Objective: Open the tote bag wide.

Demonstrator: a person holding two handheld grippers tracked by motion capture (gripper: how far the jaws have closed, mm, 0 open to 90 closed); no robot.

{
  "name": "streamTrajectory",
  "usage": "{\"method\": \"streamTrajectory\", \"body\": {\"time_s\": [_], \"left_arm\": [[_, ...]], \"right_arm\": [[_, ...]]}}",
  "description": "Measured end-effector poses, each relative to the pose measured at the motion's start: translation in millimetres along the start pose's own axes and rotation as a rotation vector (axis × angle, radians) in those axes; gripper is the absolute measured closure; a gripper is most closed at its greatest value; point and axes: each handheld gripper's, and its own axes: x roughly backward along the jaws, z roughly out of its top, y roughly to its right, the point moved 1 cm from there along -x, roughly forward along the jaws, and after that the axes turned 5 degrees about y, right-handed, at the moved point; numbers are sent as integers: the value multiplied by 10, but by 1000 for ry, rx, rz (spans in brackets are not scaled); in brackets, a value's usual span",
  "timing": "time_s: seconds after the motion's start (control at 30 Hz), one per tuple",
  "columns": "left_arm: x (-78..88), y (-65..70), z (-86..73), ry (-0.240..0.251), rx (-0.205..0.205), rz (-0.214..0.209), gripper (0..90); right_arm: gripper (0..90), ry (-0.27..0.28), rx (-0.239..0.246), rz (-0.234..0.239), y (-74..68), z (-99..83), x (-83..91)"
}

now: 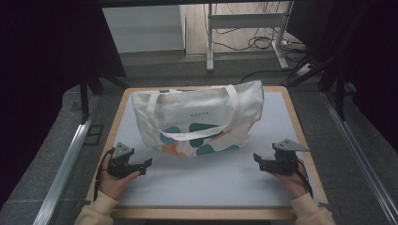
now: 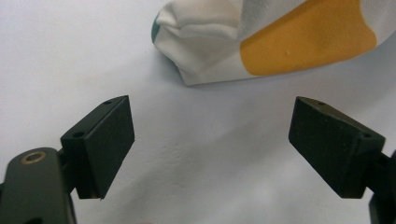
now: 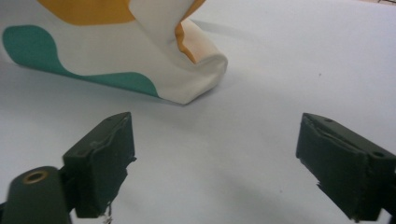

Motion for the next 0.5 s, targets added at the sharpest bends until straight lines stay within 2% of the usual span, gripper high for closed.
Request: {"method": "streamTrajectory", "body": {"time_s": [0.1,0.2,0.37,0.47,0.5], "left_arm": [[3,-1,-14,1,1,1,156],[34,-4,-19,6,6,-20,226],[83,9,2,33,5,-30,251],[81,16,7,41,-3,-34,271],[77,13,7,39,-4,-39,280]], "right_arm": [[158,5,-1,11,7,6,3],[181,7,7,25,11,9,-19],[201,3,21,40,-17,9,-18],[201,11,10,36,-22,19,5],[201,20,-18,47,-12,29,22]]}}
